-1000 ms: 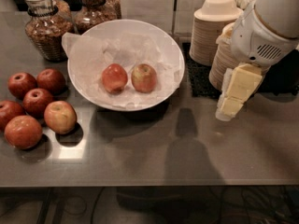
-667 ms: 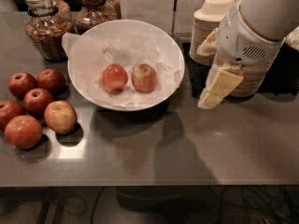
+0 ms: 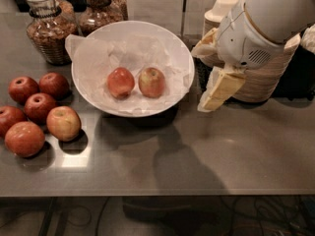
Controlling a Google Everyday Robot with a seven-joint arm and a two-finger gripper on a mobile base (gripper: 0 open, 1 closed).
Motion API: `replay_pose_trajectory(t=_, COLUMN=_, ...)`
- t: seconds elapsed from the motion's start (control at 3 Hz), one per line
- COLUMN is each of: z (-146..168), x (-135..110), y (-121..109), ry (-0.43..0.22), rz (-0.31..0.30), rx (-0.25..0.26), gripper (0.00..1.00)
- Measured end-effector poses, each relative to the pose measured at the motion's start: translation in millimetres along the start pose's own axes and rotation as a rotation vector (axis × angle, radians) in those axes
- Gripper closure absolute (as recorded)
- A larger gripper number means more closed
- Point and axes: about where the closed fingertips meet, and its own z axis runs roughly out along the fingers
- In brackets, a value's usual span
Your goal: Pick apple from white bowl
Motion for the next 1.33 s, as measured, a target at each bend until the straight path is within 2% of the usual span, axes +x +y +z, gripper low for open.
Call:
replay_pose_trajectory(t=0.33, z=0, x=0, y=0, ry=0.0, rz=0.0, rx=0.0, gripper=0.36)
replay_pose_trajectory(t=0.67, z=12, x=-2, y=-5, ry=-0.017, rz=0.001, rx=-0.003, gripper=0.24)
replay_pose_trajectory(t=1.33, z=67, x=-15, y=-35, ry=-0.064, rz=-0.053, rx=-0.032, gripper=0.18)
